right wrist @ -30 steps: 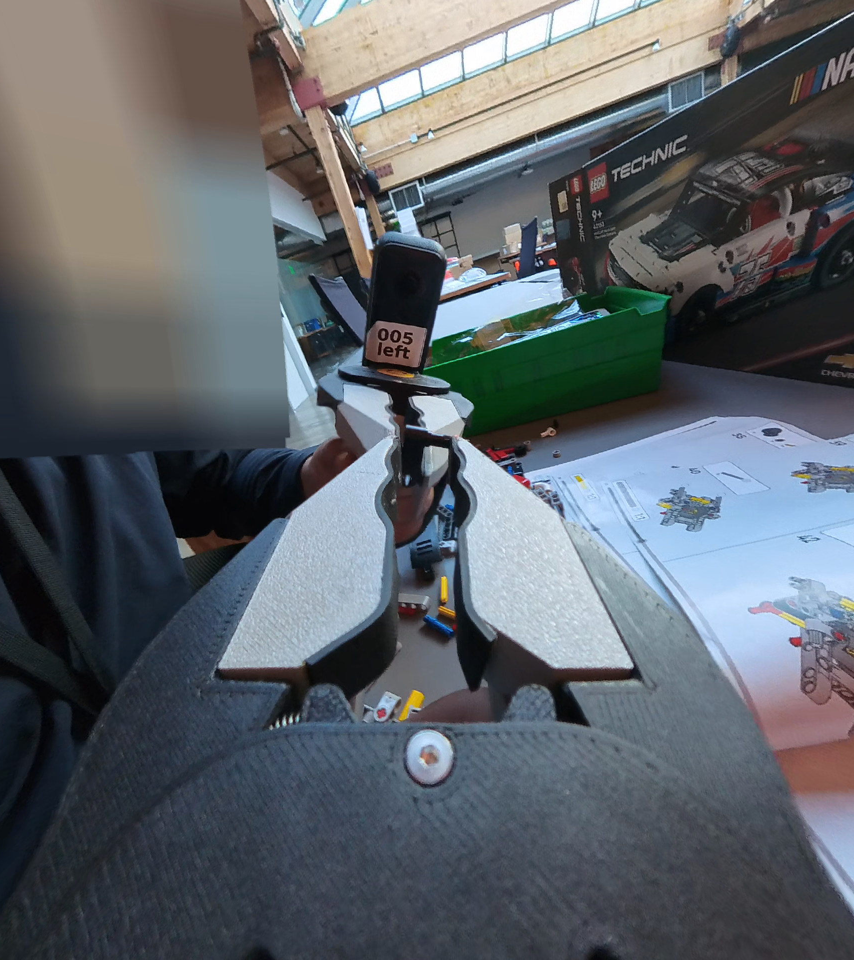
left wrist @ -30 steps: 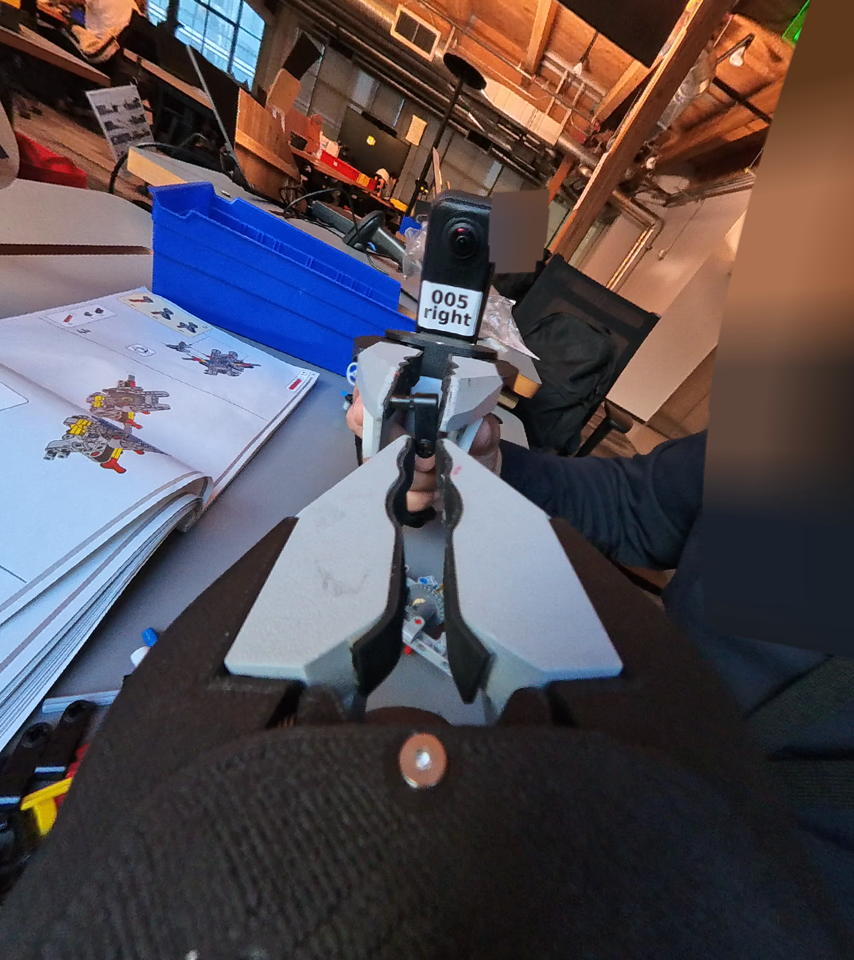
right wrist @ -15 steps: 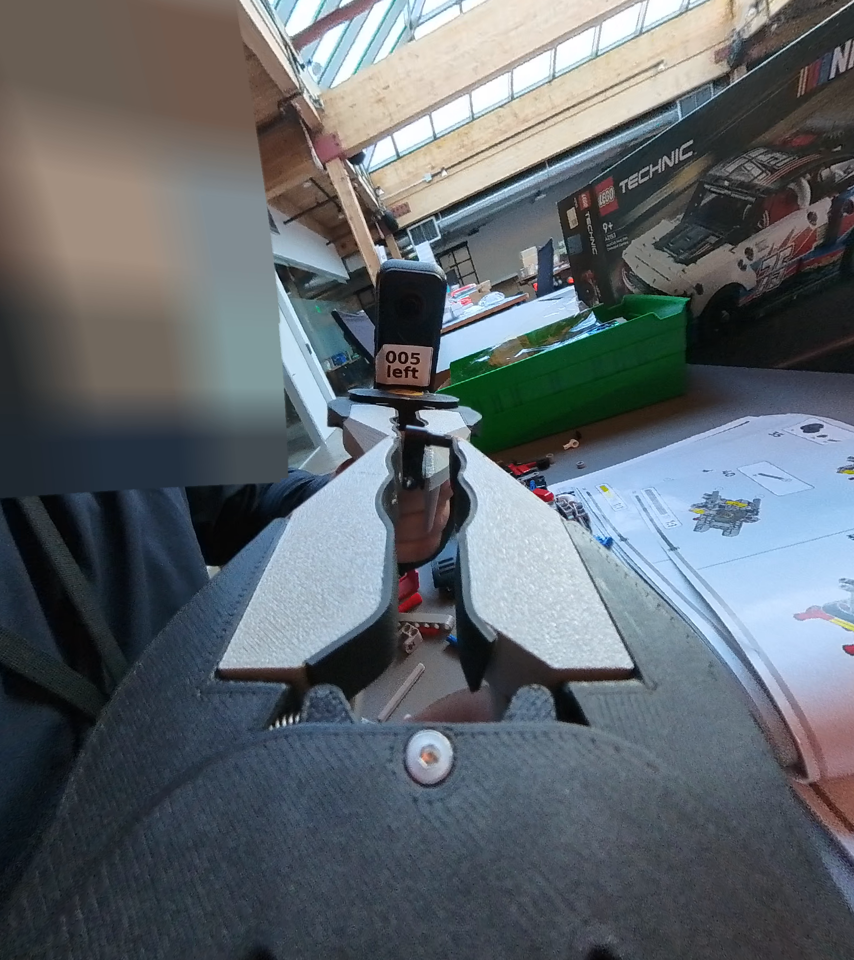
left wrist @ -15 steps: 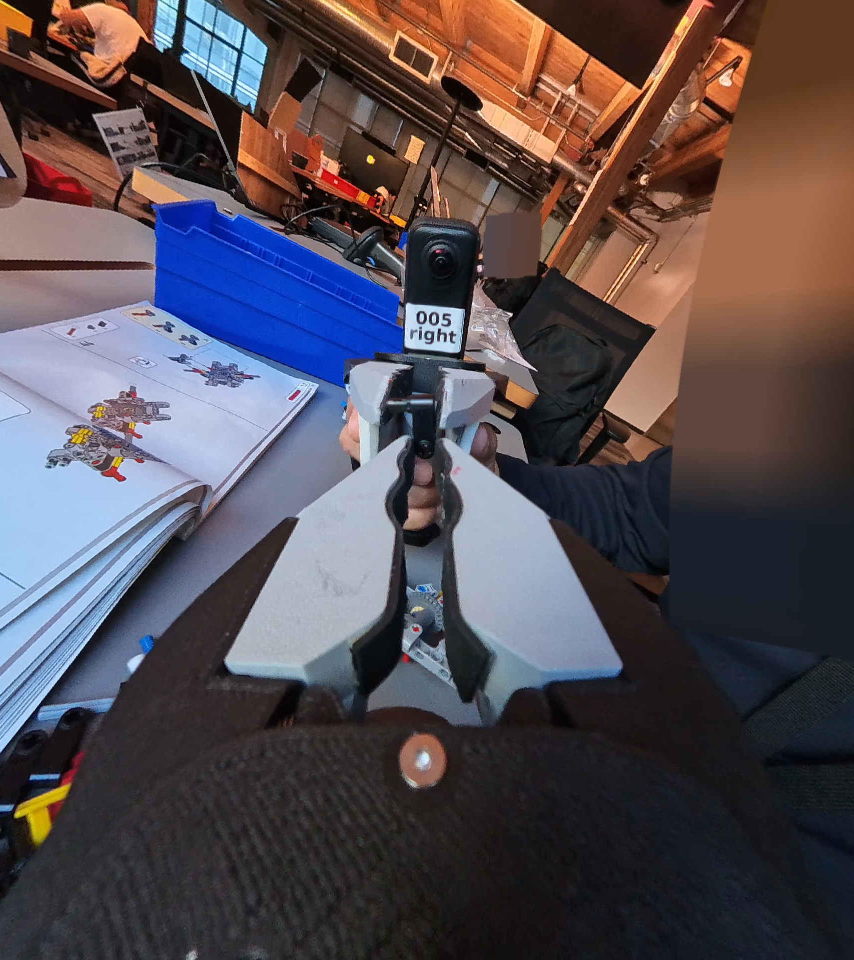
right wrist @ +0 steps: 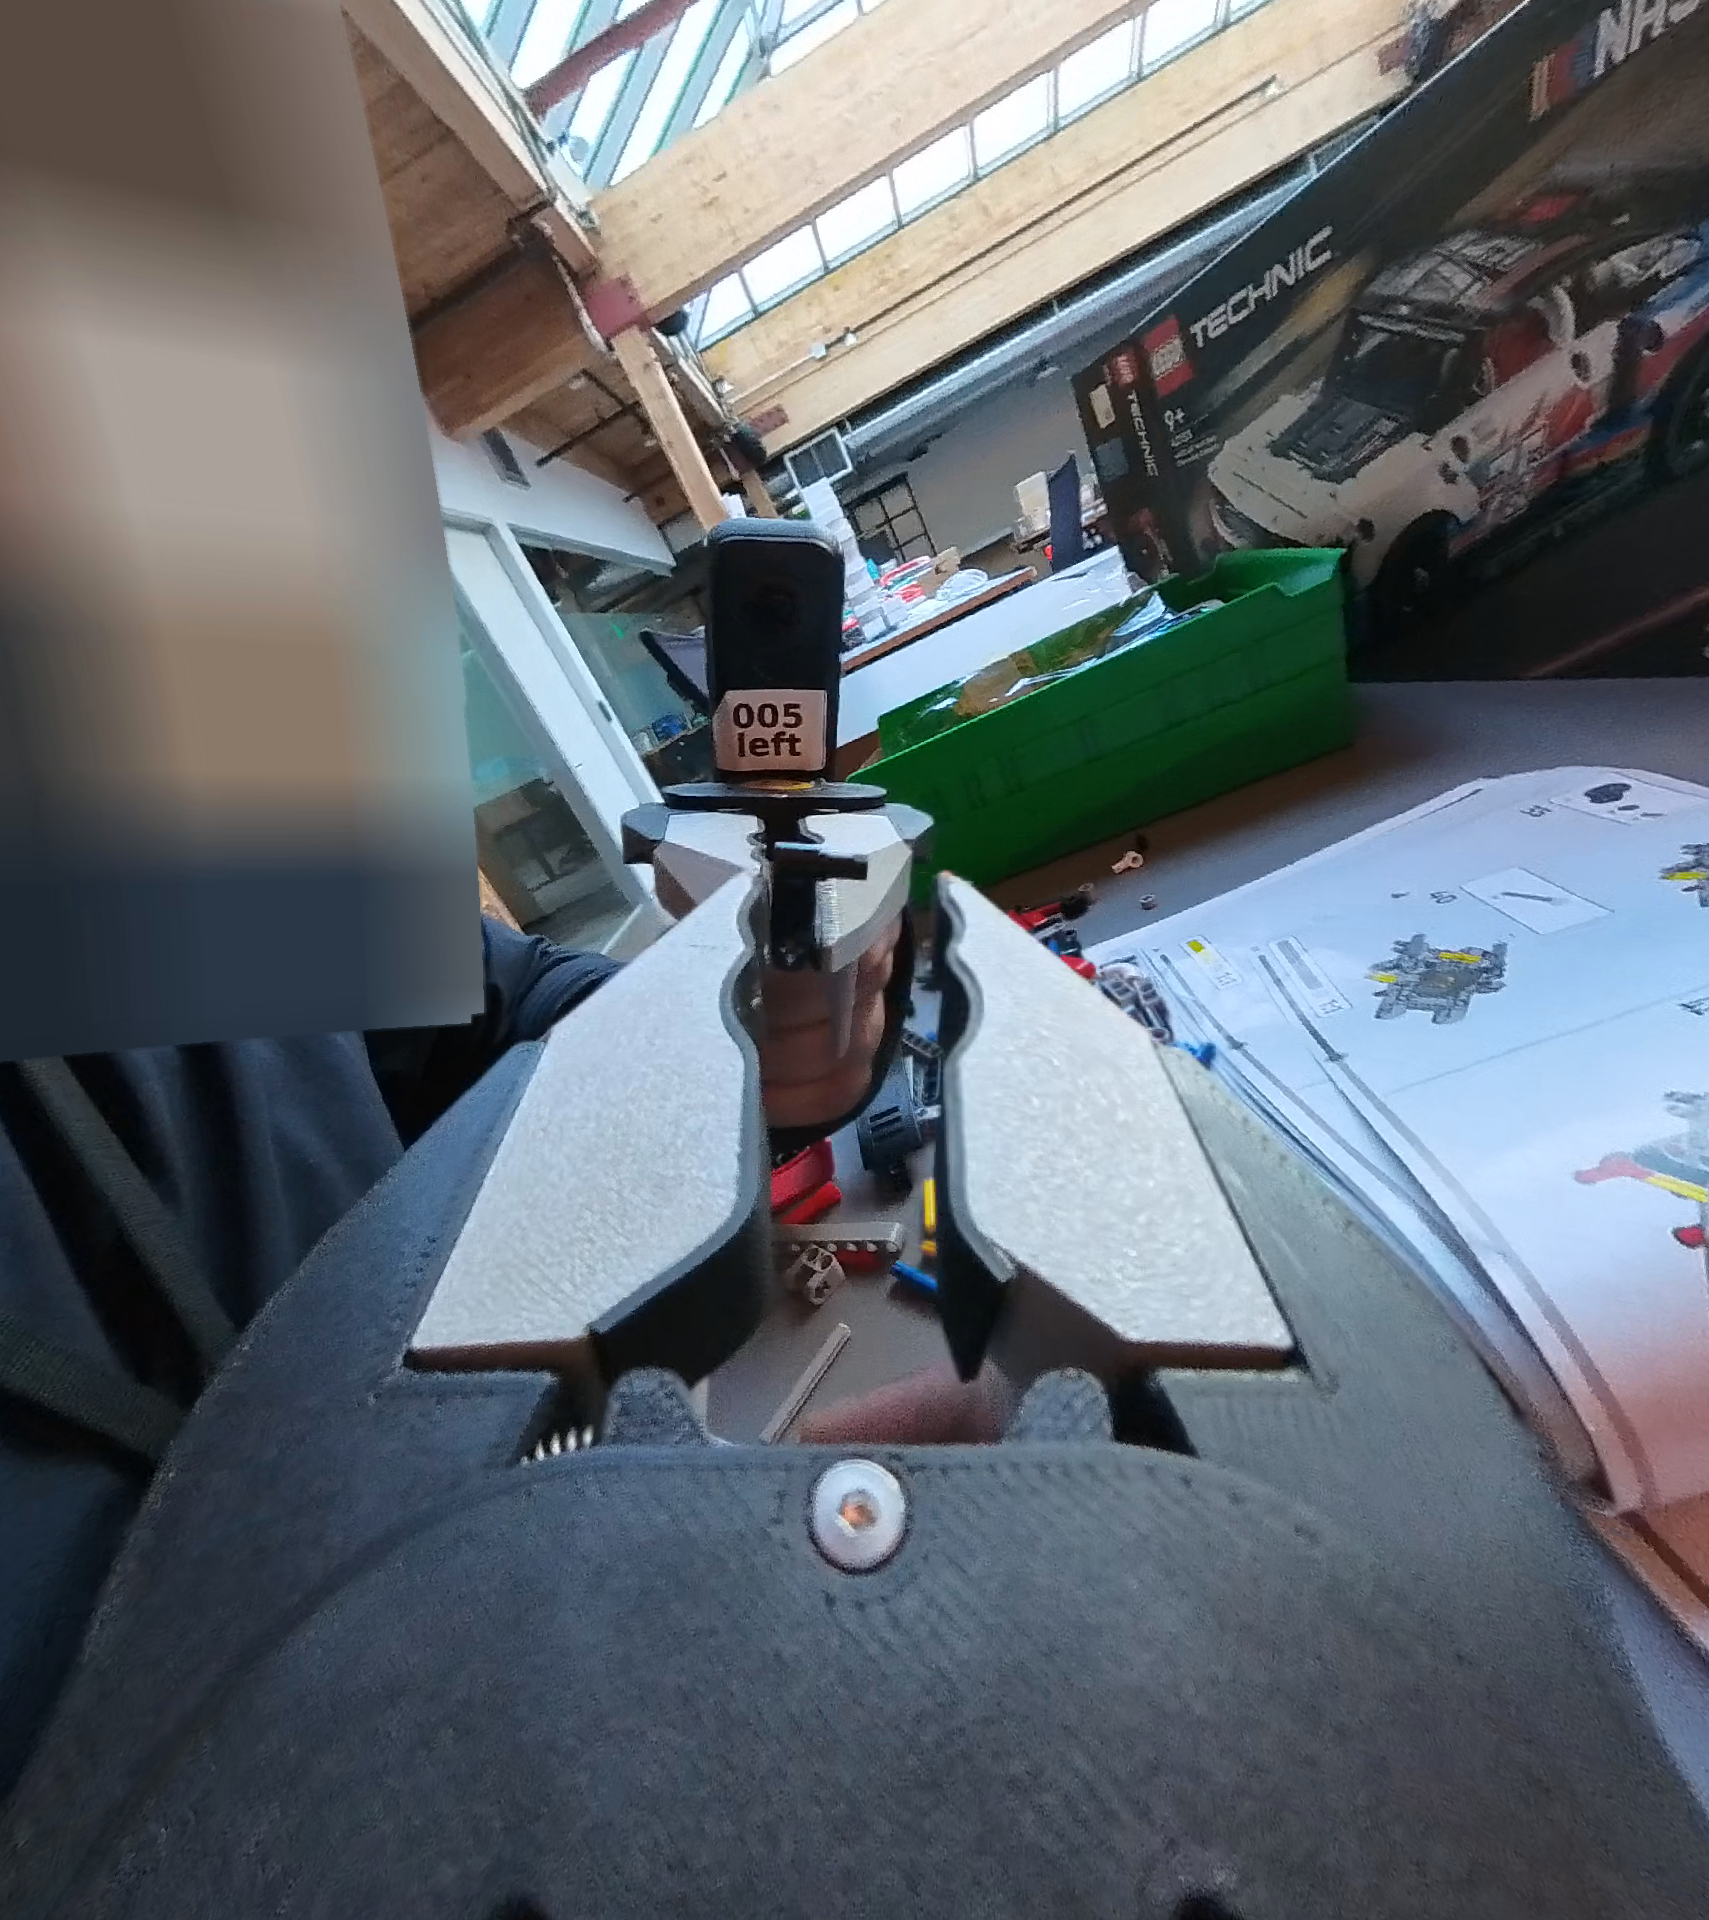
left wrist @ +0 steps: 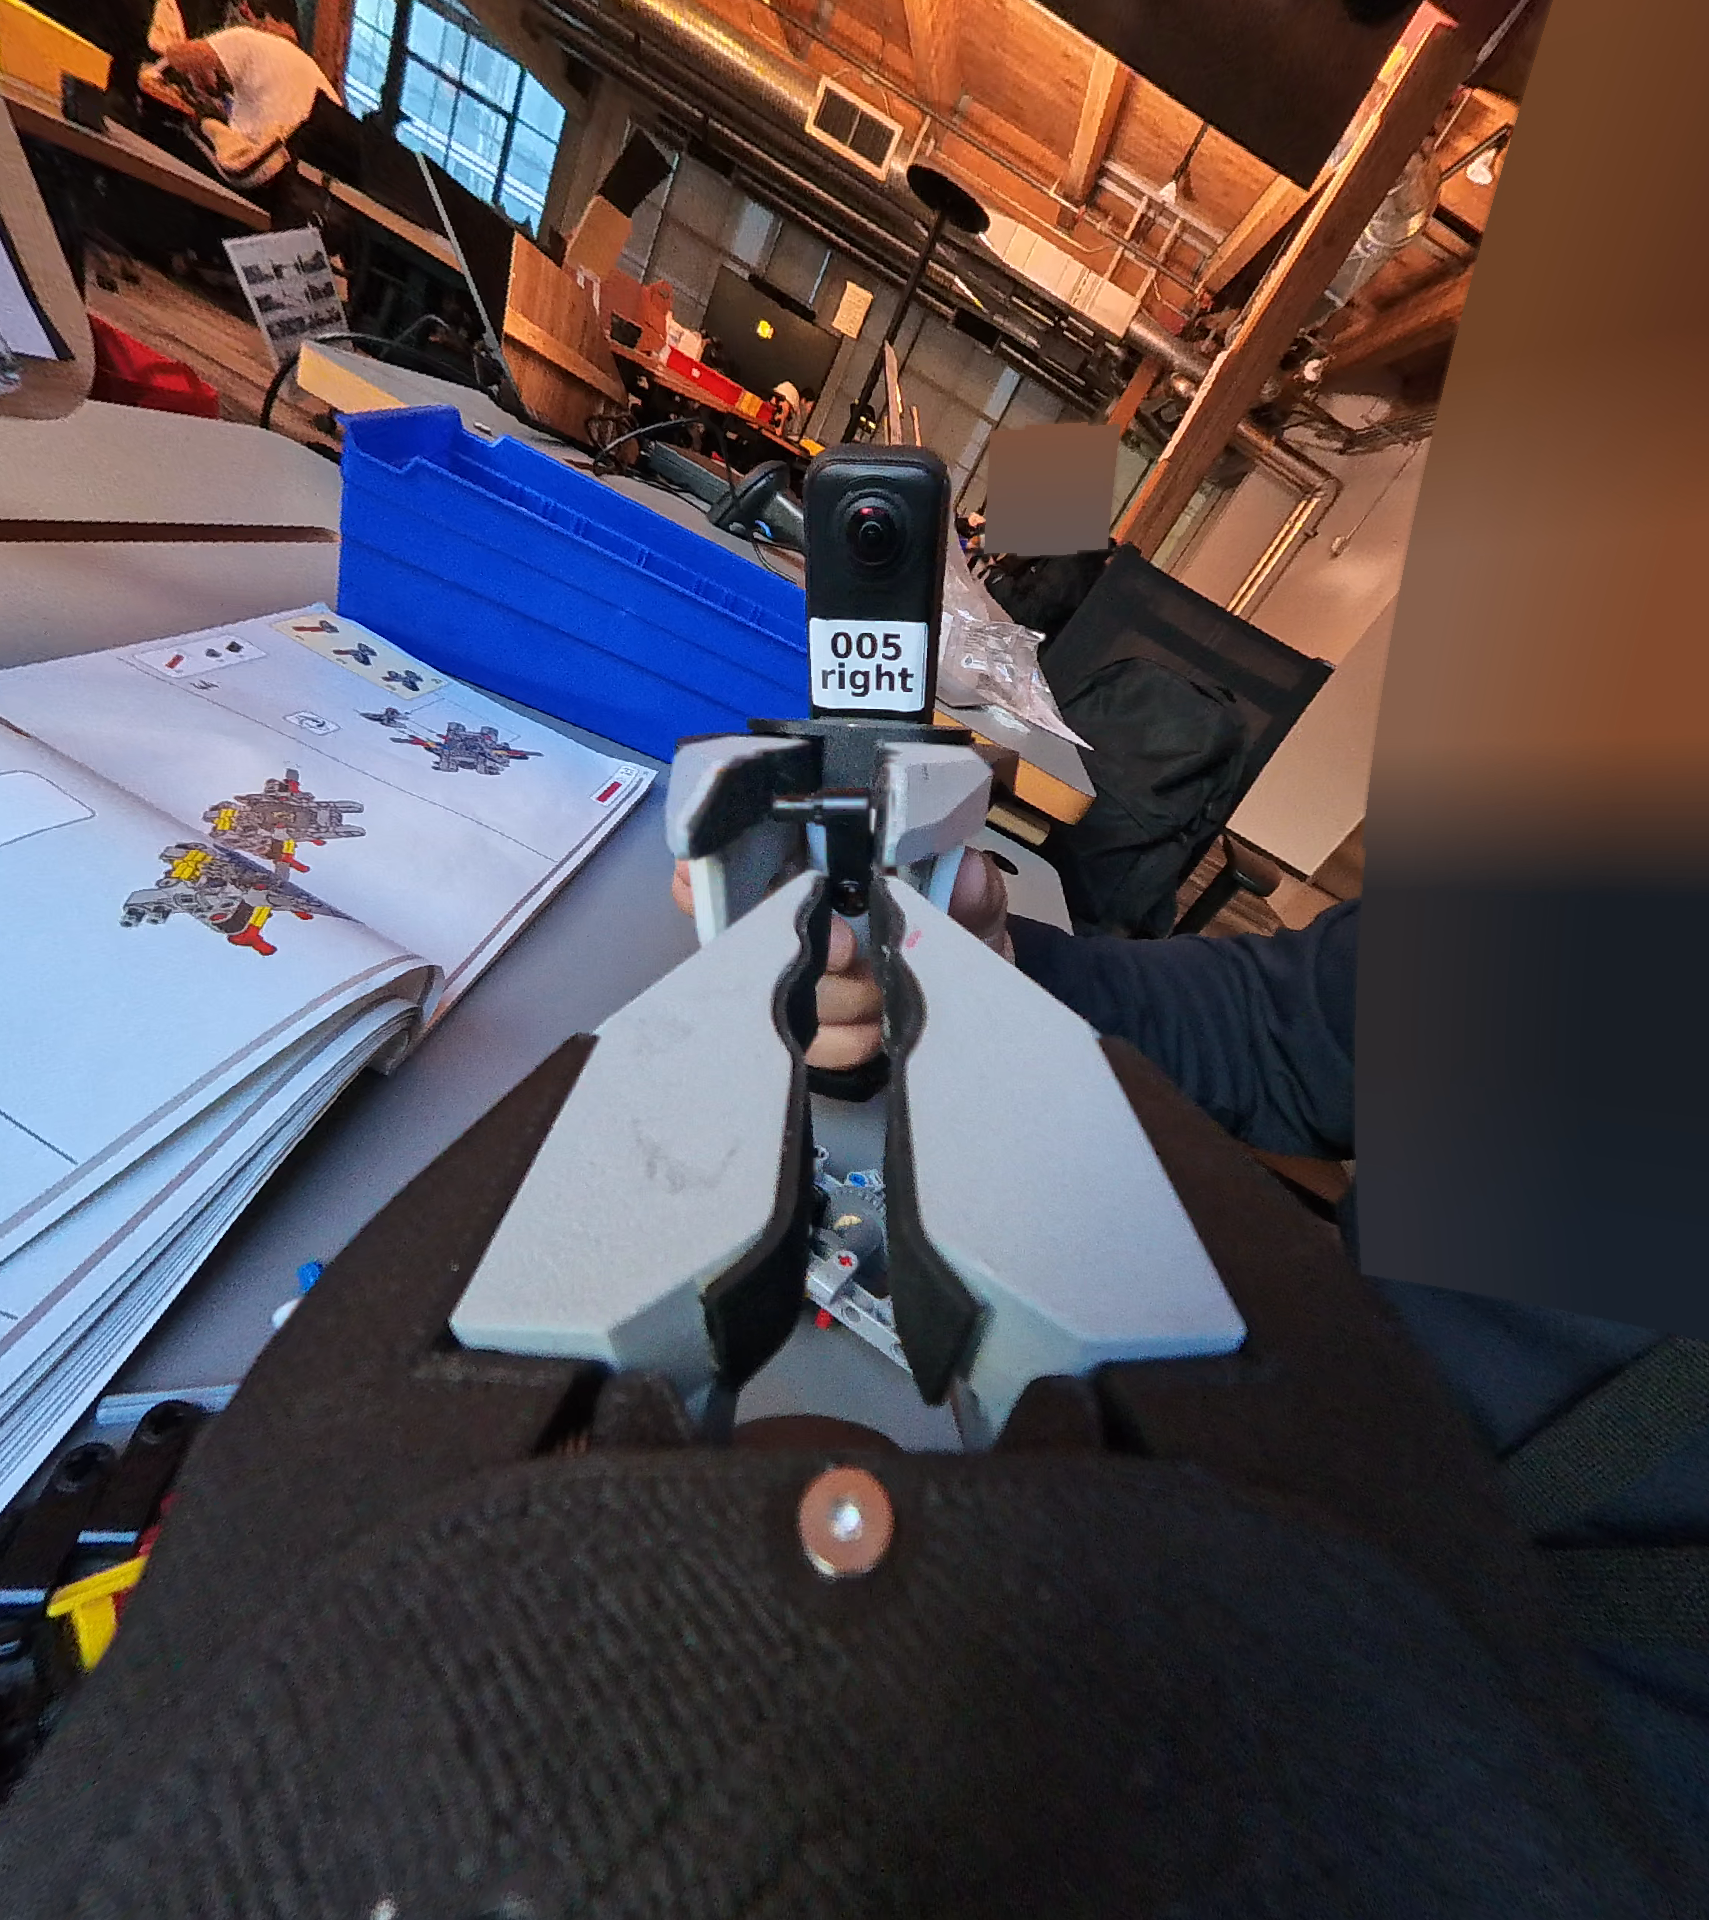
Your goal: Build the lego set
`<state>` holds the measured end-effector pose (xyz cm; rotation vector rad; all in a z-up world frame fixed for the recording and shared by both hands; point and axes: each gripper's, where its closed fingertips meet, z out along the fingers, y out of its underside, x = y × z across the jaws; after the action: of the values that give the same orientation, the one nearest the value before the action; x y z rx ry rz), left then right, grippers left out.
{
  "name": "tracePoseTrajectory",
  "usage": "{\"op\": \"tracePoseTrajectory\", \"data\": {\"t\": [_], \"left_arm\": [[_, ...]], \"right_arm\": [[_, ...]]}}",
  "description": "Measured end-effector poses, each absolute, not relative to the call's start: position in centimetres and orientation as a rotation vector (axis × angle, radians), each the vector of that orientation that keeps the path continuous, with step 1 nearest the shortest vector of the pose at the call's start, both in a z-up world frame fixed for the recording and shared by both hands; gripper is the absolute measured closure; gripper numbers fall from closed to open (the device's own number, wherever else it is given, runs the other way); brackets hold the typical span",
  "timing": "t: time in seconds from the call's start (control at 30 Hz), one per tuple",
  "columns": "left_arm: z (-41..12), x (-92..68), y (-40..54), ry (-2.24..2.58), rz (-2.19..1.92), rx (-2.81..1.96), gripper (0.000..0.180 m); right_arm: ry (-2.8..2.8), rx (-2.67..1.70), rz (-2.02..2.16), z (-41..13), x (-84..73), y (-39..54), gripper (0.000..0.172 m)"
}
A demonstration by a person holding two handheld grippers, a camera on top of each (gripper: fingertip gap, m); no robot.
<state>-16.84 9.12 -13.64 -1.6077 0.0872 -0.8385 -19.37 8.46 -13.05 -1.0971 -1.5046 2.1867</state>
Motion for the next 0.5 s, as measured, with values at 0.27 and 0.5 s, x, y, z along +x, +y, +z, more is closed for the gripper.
{"op": "tracePoseTrajectory", "data": {"t": [0.27, 0.5], "left_arm": [[-13.82, -16.67, 9.15, 0.09, -0.842, -1.617, 0.176], [-13.68, -16.79, 9.12, 0.09, -0.833, -1.614, 0.176]], "right_arm": [[-1.486, -1.03, 2.145, -12.32, -19.04, 8.44, 0.157], [-1.53, -1.031, 2.134, -12.77, -19.02, 7.97, 0.156]]}}
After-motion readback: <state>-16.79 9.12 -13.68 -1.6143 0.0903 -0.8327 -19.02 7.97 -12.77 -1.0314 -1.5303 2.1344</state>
